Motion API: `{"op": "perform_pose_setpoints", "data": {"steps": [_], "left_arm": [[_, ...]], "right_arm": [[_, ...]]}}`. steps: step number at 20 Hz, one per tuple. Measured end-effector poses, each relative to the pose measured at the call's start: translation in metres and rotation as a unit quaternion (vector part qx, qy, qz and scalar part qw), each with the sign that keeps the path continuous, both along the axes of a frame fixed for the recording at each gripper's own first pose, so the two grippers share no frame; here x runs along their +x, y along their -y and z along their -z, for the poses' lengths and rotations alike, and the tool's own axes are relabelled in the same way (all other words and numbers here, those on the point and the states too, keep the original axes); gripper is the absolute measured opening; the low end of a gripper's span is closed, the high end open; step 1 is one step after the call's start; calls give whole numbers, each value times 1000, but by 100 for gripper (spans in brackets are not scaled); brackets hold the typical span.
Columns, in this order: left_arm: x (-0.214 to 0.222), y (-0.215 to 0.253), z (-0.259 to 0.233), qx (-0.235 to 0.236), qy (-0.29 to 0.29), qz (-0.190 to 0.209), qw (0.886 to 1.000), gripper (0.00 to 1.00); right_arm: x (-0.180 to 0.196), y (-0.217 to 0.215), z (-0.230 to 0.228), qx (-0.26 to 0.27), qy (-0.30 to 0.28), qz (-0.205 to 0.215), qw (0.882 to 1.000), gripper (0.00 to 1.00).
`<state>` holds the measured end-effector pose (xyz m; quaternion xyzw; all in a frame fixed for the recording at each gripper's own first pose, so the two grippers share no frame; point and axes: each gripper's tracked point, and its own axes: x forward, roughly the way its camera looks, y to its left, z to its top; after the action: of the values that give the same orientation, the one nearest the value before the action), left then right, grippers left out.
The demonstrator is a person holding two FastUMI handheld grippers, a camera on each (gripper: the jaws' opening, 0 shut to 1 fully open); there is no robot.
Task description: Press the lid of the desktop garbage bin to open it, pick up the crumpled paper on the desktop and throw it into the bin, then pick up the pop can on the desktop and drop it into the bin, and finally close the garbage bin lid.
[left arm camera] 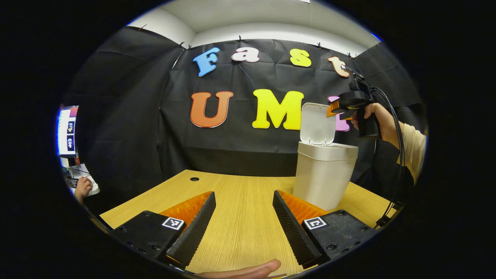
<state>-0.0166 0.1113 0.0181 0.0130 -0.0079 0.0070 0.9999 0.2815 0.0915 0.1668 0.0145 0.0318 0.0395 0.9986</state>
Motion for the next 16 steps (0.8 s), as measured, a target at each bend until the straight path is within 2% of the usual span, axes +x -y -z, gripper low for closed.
{"op": "perform_pose_setpoints", "data": {"steps": [2,4,6,8,10,11,13,14,16], "left_arm": [[-1,1,-4,8,8,0,1000,96],[-1,3,-3,-2,7,6,1000,96],[-1,5,0,-10,-1,12,1000,96],[1,-2,2,-10,-5,7,1000,96],[3,-7,4,-13,-10,-1,1000,96],[5,-9,6,-20,-14,-5,1000,96],[7,-10,11,-32,-22,-5,999,96],[8,-9,12,-35,-26,-4,999,96],[7,-12,12,-32,-27,-6,999,97]], "right_arm": [[-2,-4,-14,-6,12,1,1000,86],[-3,-9,-38,-10,41,-1,999,87],[-3,-14,-58,-21,67,0,998,92],[4,-20,-70,-31,77,1,997,93],[11,-26,-84,-21,90,0,996,93],[17,-29,-95,-10,114,-4,993,93],[32,-20,-108,12,140,34,990,93],[39,-16,-111,15,144,44,989,96],[54,-15,-112,15,140,50,989,95]]}}
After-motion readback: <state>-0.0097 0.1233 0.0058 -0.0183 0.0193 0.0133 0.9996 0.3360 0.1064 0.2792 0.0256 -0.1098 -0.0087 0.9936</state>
